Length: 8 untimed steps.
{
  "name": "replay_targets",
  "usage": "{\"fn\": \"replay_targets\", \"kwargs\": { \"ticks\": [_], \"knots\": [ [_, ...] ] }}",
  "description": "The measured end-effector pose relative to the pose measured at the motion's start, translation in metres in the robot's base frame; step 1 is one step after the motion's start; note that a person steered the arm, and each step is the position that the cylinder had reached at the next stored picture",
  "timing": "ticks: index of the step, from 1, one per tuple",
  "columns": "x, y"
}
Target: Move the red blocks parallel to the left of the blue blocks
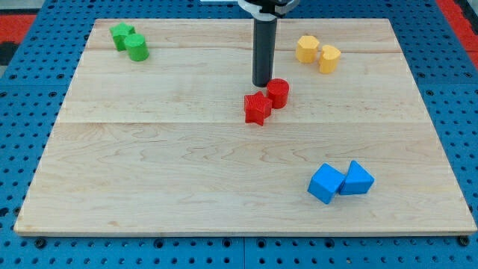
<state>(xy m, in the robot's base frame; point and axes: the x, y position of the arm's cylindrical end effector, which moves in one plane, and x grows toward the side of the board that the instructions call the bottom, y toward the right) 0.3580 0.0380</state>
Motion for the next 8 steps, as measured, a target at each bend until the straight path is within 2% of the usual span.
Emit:
{"fn": "replay_targets", "kwargs": {
  "ticks": [1, 2, 4, 5, 7, 8],
  "knots": [
    [-0.024, 0.017],
    [0.006, 0.038],
    [0.031, -0.014],
    [0.025, 0.008],
    [0.05, 0.029],
    [0.054, 0.013]
  ]
}}
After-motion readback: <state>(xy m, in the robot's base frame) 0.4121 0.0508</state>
